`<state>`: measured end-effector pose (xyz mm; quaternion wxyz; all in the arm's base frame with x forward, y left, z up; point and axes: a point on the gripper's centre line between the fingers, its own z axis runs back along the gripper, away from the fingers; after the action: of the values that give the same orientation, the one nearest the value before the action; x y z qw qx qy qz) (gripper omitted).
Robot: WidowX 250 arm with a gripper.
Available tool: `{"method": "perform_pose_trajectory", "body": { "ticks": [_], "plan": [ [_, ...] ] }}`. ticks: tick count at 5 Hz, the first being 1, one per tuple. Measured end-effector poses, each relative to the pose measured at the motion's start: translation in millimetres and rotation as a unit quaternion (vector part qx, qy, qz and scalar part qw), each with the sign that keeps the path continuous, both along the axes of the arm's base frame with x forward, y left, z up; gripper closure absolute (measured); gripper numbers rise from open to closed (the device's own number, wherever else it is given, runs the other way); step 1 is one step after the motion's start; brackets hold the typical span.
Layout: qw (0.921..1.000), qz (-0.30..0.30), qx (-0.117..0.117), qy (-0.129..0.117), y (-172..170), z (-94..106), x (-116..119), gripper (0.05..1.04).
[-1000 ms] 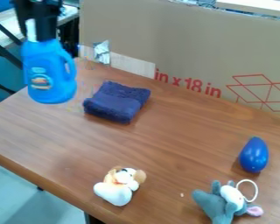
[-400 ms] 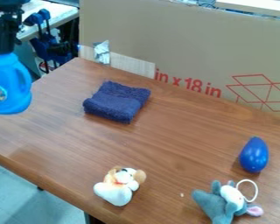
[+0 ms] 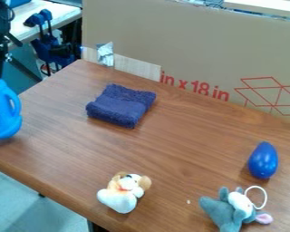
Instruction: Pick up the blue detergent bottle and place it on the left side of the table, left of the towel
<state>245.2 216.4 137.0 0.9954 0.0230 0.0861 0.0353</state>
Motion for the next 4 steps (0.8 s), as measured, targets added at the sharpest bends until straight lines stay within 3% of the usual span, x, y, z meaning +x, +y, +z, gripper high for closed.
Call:
{"method": "perform_pose_trajectory", "body": {
  "ticks": [2, 3, 4],
  "plan": [
    [0.9999, 0.005, 0.010, -0.001, 11.6, -9.1, 5.4, 0.576],
    [0.9996, 0.017, 0.012, -0.020, 9.6, -8.8, 9.6, 0.527],
    [0.9978, 0.028, 0.003, -0.059, 0.6, -2.2, 9.1, 0.221]
  ]
}}
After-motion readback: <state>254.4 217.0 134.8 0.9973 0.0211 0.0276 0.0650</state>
